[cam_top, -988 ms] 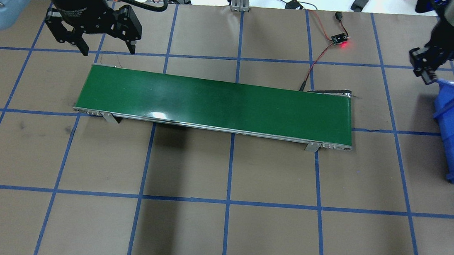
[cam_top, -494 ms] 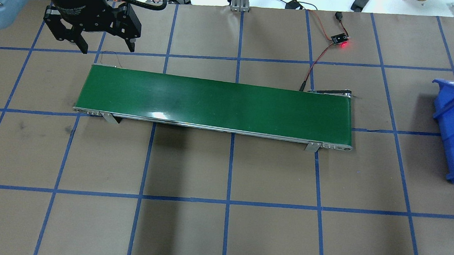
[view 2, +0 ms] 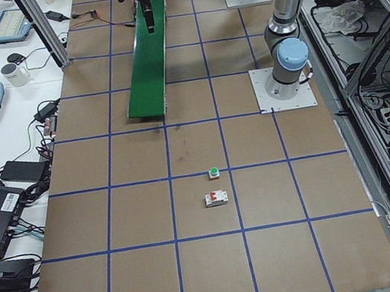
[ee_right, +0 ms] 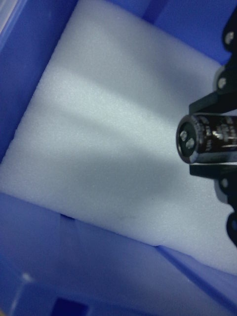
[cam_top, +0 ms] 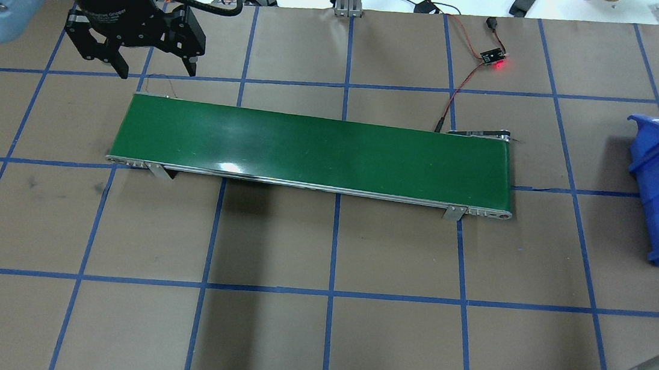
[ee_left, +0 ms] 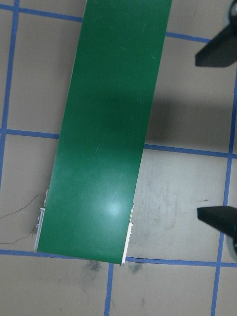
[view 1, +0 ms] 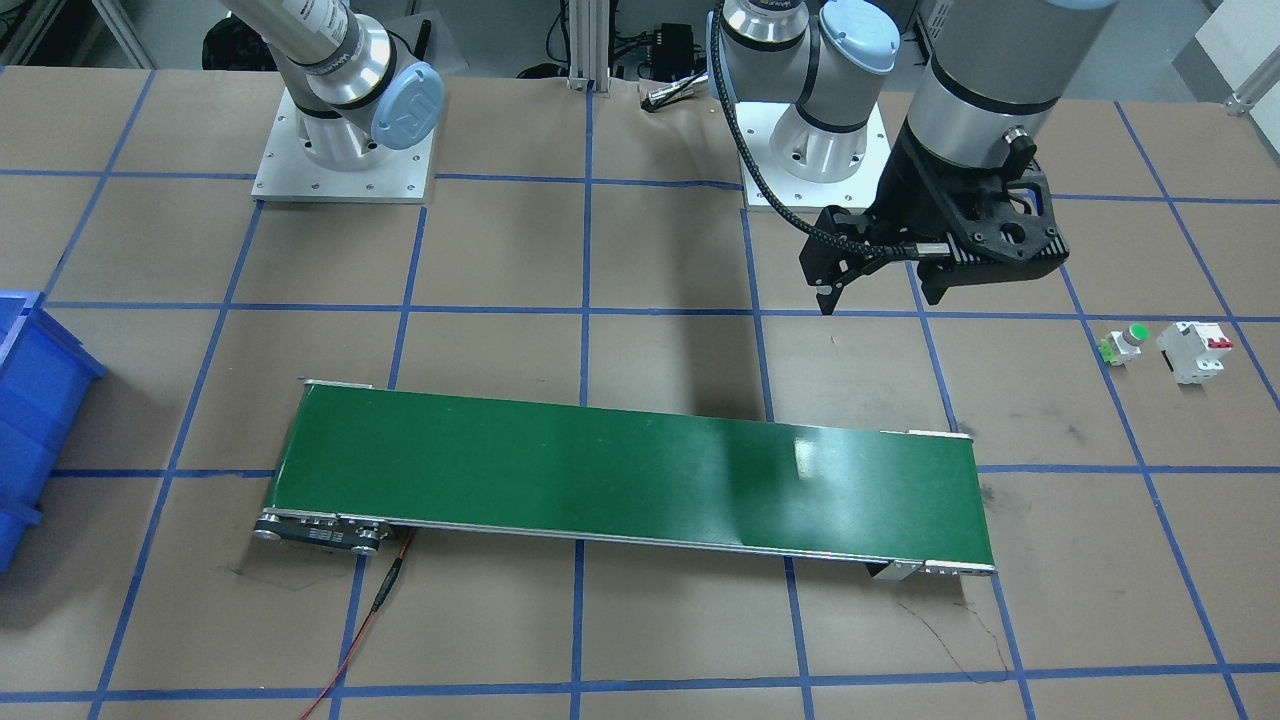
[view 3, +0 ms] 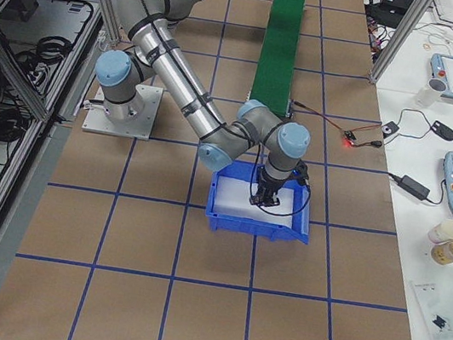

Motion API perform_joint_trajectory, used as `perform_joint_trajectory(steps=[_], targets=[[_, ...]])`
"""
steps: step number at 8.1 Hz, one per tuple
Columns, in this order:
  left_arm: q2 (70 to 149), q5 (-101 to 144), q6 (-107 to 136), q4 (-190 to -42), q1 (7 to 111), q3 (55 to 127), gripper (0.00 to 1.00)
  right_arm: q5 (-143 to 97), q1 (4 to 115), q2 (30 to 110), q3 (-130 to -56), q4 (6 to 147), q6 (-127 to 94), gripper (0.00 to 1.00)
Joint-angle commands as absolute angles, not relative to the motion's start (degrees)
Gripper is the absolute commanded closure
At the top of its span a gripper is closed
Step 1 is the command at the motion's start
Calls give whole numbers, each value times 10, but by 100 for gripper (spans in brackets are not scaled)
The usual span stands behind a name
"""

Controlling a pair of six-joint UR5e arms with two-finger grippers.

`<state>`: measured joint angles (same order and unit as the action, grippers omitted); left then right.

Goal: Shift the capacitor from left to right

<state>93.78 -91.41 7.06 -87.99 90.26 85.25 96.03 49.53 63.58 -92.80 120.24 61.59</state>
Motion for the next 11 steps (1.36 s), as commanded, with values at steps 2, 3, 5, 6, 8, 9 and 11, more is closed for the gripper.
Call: perform_joint_trajectory(steps=[2,3,5,6,8,9,11], targets=[[937,-915,70,-880,903,851,0,949,494,715,-927,1126,629,0],[936,-915,69,-880,903,851,0,900,507,753,-921,1052,621,0],[939,-914,69,-880,903,853,0,886,600,833,-912,998,563,0],[939,-914,70,-880,903,853,0,888,652,856,-905,970,501,0],[939,-914,69,-880,903,852,0,909,756,888,-904,942,343,0],[939,-914,69,-880,903,852,0,912,812,894,-904,924,268,0],[938,-914,69,-880,903,853,0,903,903,903,-904,918,102,0]])
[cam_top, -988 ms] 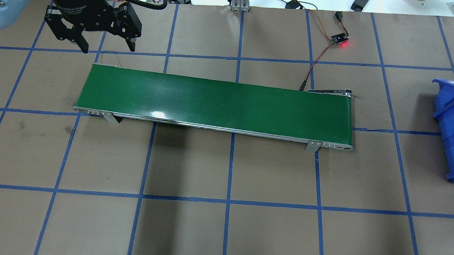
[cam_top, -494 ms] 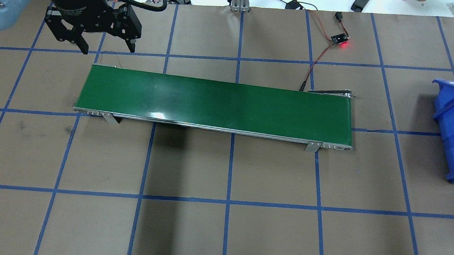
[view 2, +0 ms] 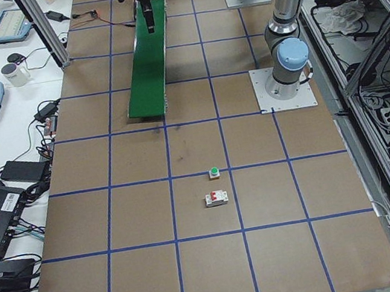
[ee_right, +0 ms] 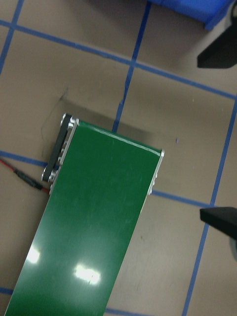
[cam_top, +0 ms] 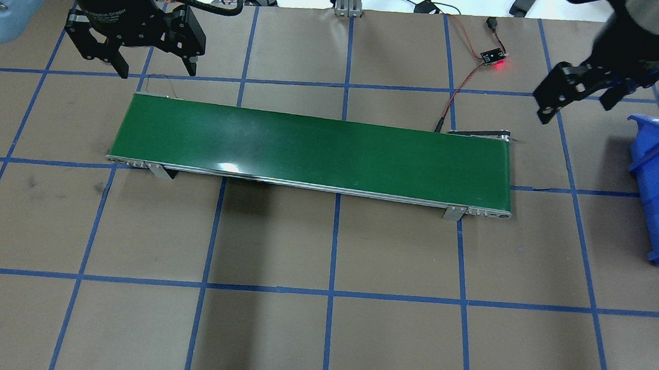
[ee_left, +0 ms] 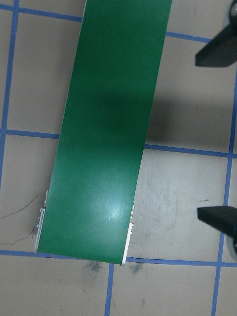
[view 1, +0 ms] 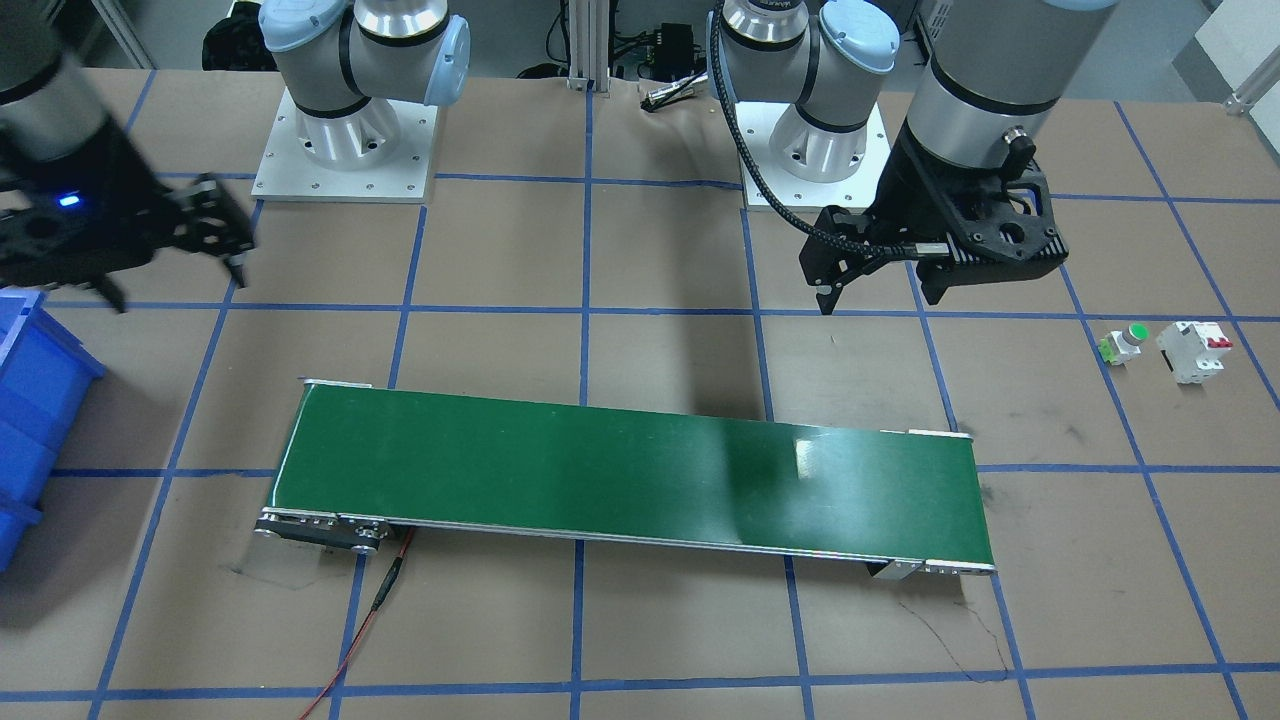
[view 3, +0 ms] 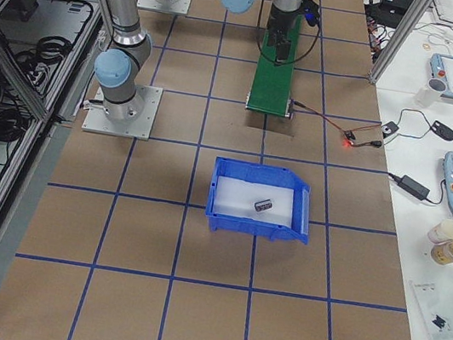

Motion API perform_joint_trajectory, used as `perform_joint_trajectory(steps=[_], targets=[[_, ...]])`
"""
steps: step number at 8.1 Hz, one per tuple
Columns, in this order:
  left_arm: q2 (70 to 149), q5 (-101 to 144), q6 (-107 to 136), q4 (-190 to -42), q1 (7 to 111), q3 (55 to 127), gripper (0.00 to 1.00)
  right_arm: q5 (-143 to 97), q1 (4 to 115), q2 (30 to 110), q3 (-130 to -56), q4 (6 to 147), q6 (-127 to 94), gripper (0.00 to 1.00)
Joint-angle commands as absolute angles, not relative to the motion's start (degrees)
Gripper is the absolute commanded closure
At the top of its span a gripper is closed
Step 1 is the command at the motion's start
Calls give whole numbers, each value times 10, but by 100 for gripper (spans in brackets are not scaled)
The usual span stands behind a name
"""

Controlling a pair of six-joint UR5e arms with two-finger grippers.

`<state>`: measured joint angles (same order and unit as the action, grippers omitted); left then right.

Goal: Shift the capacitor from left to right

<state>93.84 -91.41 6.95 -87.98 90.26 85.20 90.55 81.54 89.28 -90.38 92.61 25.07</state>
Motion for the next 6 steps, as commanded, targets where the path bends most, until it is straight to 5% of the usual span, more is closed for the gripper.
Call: perform_joint_trajectory(steps=[1,6], targets=[[938,-914,69,-880,903,852,0,907,924,903,-904,914,83,0],[937,-913,68,-880,903,850,0,909,930,904,-904,912,52,0]])
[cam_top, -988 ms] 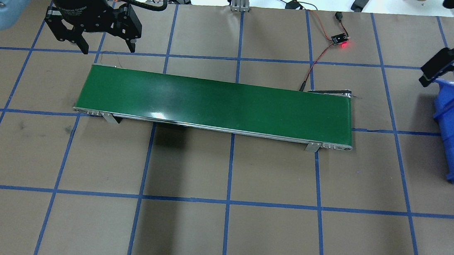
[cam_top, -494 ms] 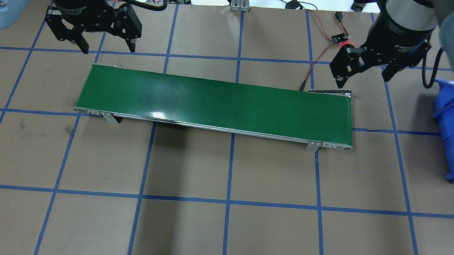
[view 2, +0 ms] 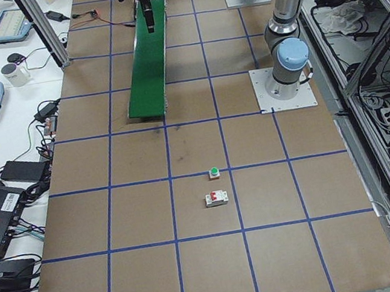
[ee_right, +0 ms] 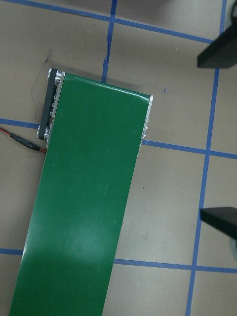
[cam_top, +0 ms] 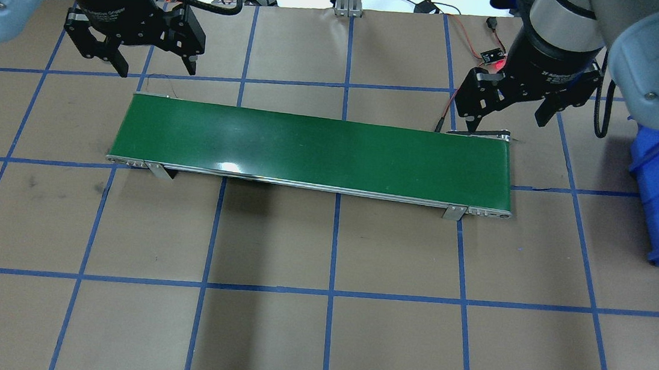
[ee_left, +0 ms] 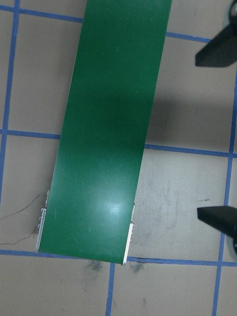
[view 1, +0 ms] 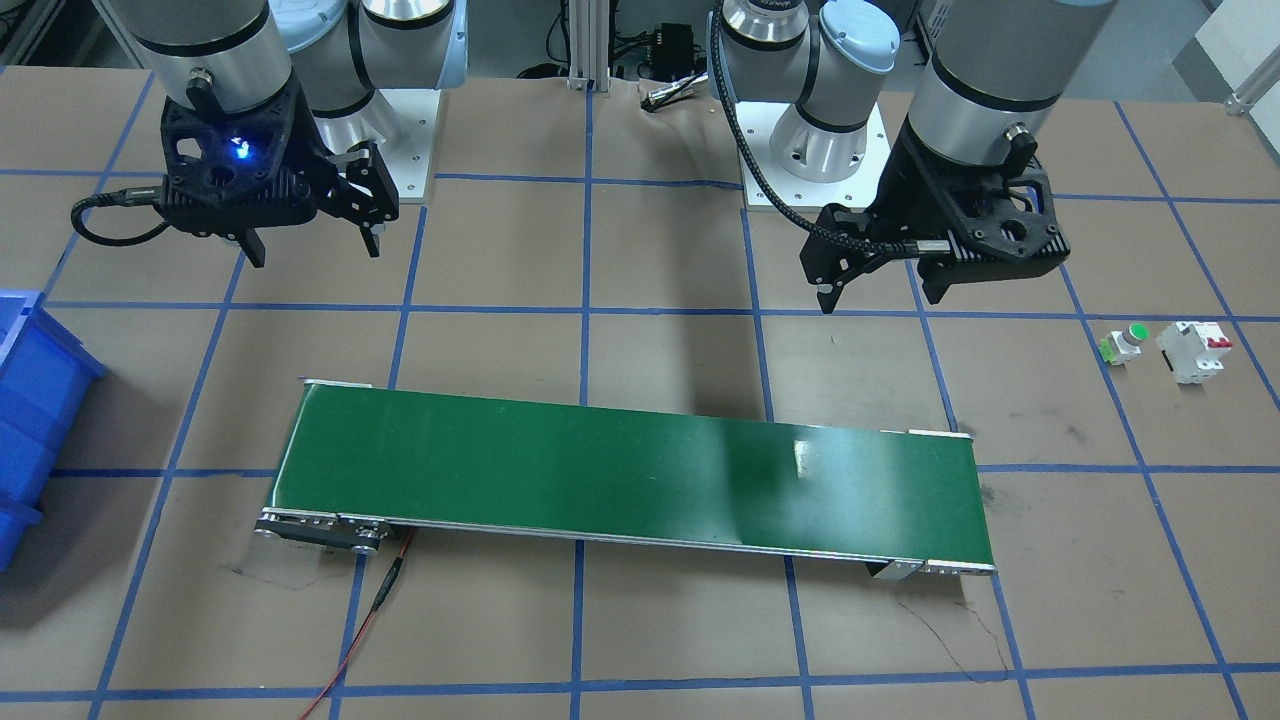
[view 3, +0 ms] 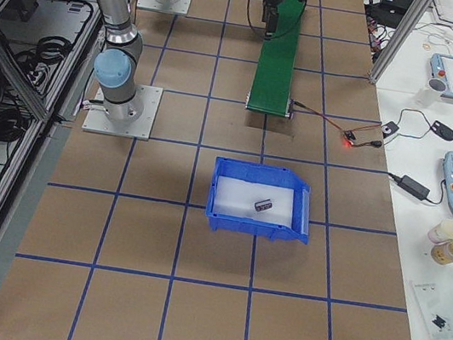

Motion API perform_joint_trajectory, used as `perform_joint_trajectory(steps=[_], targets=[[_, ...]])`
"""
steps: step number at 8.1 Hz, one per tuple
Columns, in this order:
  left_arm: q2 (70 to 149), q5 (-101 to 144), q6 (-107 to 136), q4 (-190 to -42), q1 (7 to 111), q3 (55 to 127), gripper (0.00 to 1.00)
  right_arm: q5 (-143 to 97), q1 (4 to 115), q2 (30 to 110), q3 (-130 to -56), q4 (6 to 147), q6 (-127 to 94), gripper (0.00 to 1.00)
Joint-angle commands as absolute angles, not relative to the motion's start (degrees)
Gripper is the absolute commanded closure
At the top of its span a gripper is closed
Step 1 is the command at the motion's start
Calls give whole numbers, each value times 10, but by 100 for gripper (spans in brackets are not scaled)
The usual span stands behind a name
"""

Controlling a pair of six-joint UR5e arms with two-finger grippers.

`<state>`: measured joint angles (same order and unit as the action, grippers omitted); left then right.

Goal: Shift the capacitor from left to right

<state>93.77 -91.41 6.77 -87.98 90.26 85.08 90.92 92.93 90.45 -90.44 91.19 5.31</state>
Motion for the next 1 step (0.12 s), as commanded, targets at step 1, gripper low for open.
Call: perform_joint_trajectory(steps=[1], targets=[[937,-907,69,-880,904,851,0,909,930,904,-904,913,52,0]])
